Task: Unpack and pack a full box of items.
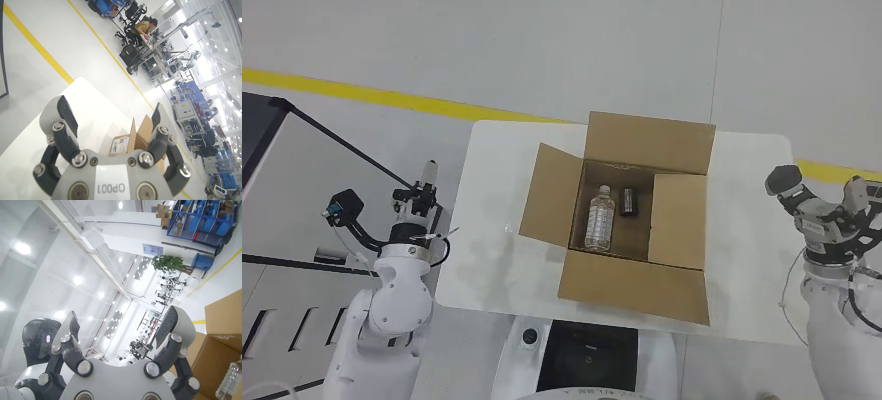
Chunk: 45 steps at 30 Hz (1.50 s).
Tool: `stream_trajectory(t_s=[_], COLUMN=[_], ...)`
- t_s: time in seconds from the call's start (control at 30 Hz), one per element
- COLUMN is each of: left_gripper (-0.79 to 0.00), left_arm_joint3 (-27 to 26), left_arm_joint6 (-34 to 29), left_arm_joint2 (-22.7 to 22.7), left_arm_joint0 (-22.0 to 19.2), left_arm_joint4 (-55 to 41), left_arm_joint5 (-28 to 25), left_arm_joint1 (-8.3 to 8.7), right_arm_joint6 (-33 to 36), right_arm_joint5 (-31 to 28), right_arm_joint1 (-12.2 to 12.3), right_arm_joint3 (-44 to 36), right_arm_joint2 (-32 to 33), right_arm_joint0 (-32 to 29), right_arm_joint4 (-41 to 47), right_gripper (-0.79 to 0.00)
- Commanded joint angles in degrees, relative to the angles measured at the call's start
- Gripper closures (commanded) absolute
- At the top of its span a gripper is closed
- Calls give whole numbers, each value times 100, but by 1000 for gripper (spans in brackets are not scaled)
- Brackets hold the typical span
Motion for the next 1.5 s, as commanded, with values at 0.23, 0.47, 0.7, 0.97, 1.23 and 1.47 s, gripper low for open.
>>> stream_trajectory(t_s=[0.23, 0.47, 0.7, 0.97, 1.23, 1.47], left_gripper=[-785, -785, -785, -785, -785, -785], left_arm_joint3=[53, 1418, 2184, 3117, 3691, 2657], left_arm_joint6=[29, 813, 1245, 1505, 1750, 1425], left_arm_joint2=[-131, 219, 949, 1463, 1962, 2255], left_arm_joint0=[-38, -213, -506, -823, -1271, -1103], left_arm_joint4=[-17, 2256, 2685, 4021, 4314, 4837], left_arm_joint5=[-192, -1278, -1246, -1431, -1581, -1991], left_arm_joint1=[-2, 45, -38, -49, -136, -126], right_arm_joint6=[-15, -15, -15, -15, -15, -15], right_arm_joint5=[12, 12, 12, 12, 12, 12], right_arm_joint1=[-1, -1, -1, -1, -1, -1], right_arm_joint3=[-9, -9, -9, -9, -9, -9], right_arm_joint2=[-5, -5, -5, -5, -5, -5], right_arm_joint0=[-2, -2, -2, -2, -2, -2], right_arm_joint4=[-146, -146, -146, -146, -146, -146], right_gripper=[-785, -785, -785, -785, -785, -785])
